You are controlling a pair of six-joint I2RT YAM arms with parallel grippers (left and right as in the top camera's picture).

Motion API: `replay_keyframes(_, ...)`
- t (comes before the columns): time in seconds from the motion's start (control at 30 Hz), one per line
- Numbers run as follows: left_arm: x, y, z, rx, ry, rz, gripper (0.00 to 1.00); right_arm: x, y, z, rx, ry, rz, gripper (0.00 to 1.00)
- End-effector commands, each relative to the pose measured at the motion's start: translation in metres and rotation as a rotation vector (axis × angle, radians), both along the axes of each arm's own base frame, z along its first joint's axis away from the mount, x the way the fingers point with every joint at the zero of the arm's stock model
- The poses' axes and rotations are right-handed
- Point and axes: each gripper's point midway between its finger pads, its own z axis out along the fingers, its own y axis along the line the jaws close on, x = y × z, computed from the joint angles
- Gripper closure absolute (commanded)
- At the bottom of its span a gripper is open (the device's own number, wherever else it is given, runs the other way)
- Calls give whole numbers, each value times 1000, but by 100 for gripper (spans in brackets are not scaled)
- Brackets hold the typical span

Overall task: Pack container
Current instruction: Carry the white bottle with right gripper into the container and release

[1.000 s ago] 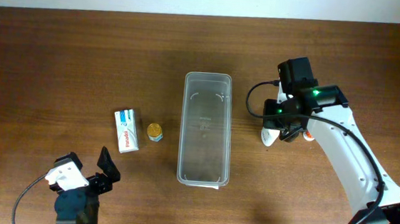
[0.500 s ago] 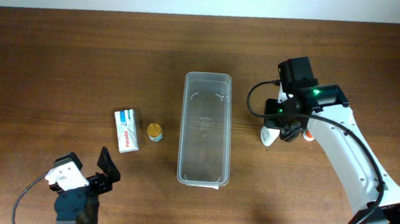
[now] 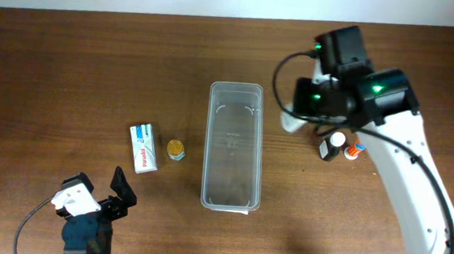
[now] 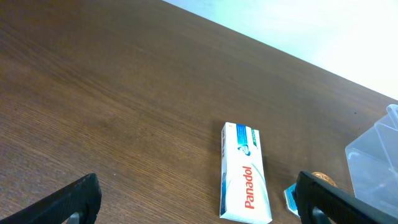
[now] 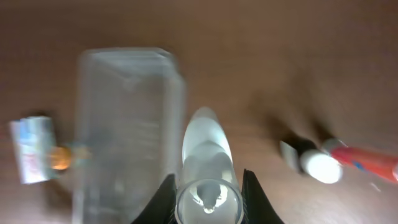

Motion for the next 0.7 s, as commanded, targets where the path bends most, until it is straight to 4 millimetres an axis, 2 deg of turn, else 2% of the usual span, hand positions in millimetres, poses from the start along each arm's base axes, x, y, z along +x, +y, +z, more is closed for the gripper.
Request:
replay_keyframes(0.0,1,-2,-1,-11,-8,-8,1,-7,37,22,65,-66,47,91)
replay_keyframes(0.03,1,-2,-1,-11,-8,-8,0,-6,51,22,81,-77,68,91)
replay_keyframes(0.1,1,-2,-1,-11,-8,-8,1,-5,64,20,88,-85,79,91)
replay_keyframes(0.2,1,-2,-1,-11,-7,-8,1,2,73,8,53,-83,48,90)
replay_keyframes(0.3,1,-2,-1,-11,-8,-8,1,12,81,-15,21,-55,33,89)
replay_keyframes(0.53,1,-2,-1,-12,-8,-8,0,39,103,-84,-6,43,-2,90)
replay_keyframes(0.67,1,-2,-1,-11,-8,-8,1,46,114,-104,16,71,-7,90)
